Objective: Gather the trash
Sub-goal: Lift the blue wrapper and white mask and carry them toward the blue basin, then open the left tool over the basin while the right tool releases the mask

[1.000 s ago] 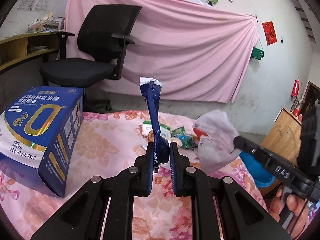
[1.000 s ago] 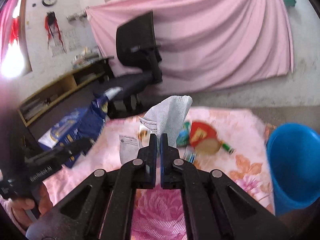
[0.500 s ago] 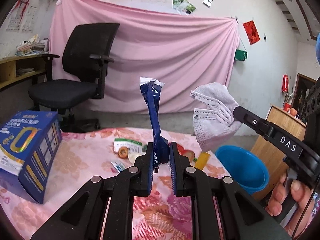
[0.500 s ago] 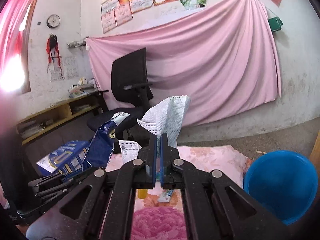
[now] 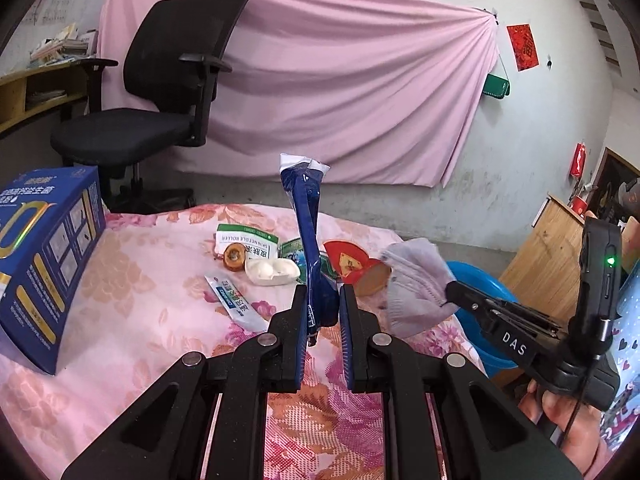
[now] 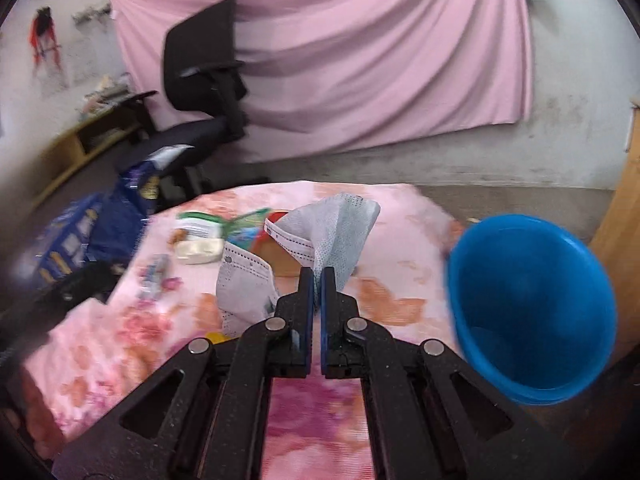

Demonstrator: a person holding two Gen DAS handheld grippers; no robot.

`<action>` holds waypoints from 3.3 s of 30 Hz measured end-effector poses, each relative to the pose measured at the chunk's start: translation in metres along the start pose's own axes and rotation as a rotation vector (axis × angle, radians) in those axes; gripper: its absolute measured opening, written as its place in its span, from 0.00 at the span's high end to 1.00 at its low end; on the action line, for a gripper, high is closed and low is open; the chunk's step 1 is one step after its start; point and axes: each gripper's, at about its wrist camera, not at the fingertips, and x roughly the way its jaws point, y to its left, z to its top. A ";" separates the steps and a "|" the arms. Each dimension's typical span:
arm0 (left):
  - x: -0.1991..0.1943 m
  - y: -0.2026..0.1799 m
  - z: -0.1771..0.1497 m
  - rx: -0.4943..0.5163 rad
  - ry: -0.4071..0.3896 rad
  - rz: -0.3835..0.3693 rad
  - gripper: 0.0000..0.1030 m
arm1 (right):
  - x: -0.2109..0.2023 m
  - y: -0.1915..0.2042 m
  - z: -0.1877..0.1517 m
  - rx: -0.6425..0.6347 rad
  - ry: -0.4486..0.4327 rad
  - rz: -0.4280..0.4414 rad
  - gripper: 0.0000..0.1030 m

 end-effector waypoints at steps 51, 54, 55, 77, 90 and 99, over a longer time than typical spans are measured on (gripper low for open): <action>0.106 -0.066 0.001 0.179 0.397 -0.236 0.89 | -0.028 -0.072 -0.014 0.037 -0.031 -0.150 0.75; 0.088 -0.071 0.004 0.205 0.318 -0.228 0.89 | -0.045 -0.079 -0.010 0.063 -0.106 -0.145 0.75; 0.080 -0.073 0.005 0.214 0.286 -0.230 0.89 | -0.050 -0.080 -0.008 0.067 -0.135 -0.143 0.75; 0.070 -0.216 0.039 0.489 -0.030 -0.399 0.89 | -0.148 -0.170 -0.009 0.287 -0.548 -0.335 0.75; 0.156 -0.240 0.030 0.411 0.328 -0.354 0.86 | -0.094 -0.216 -0.027 0.385 -0.248 -0.257 0.73; 0.163 -0.228 0.024 0.359 0.368 -0.273 0.59 | -0.073 -0.229 -0.035 0.416 -0.159 -0.225 0.64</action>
